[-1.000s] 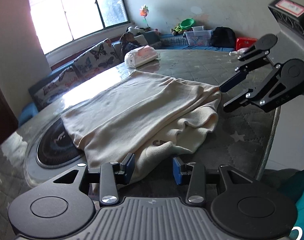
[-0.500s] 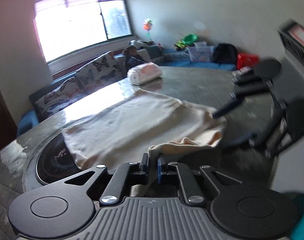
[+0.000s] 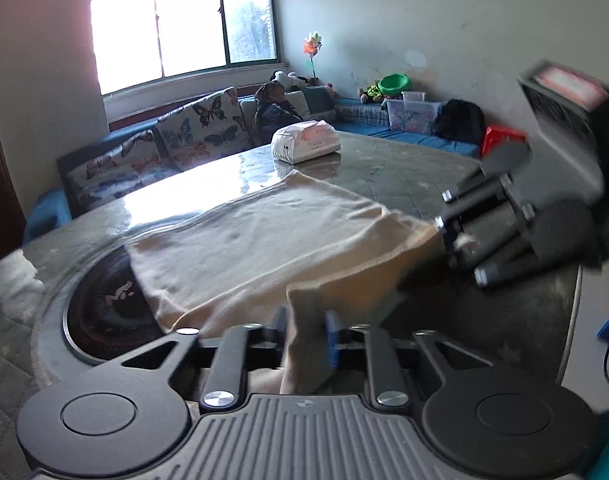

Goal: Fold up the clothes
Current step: 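Grasp the hem with the left gripper while the right gripper grasps the hem corner, then lift the hem with both grippers and fold it over the sweatshirt body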

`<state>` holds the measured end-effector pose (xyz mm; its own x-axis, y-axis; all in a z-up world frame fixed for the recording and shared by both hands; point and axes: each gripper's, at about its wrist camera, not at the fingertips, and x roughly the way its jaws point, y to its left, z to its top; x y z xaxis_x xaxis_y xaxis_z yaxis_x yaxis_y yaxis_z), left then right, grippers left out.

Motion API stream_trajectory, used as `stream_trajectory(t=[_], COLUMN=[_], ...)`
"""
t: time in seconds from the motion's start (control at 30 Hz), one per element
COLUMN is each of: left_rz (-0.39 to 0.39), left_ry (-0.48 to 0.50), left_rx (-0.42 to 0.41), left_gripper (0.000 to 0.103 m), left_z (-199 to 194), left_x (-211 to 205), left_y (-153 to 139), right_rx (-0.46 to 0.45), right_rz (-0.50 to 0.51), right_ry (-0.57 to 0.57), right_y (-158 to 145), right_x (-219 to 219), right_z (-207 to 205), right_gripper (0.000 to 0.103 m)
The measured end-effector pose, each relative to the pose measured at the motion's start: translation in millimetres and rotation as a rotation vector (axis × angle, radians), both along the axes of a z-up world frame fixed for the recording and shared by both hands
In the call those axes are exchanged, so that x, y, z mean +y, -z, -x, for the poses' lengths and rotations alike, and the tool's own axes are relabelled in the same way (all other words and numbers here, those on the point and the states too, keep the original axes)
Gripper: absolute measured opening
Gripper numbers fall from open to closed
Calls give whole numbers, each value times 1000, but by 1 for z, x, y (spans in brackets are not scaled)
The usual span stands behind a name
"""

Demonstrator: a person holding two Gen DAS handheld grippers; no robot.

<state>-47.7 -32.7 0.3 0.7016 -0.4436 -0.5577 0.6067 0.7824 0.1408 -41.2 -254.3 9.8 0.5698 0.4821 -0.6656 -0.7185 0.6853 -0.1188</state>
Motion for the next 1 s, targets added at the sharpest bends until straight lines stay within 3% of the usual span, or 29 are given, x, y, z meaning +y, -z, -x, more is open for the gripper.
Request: stream_trajectory(t=[0.27, 0.4, 0.47, 0.7, 1.0], left_rz=[-144, -142, -119, -61, -4], left_ry=[25, 32, 33, 69, 152], left_rx=[-63, -50, -37, 10, 90], left_gripper=[44, 16, 9, 7, 7], left_z=[14, 9, 10, 39, 112], left_x=[2, 9, 13, 26, 36], left_y=[17, 18, 15, -7, -44], right_rx=[13, -14, -23, -52, 53], right_rz=[-26, -39, -49, -53, -62], right_ry=[23, 34, 37, -21, -128], right_y=[0, -3, -5, -26, -72], right_x=[0, -1, -1, -5, -20], right_z=[-2, 5, 9, 38, 109], right_gripper=[12, 10, 9, 9, 9])
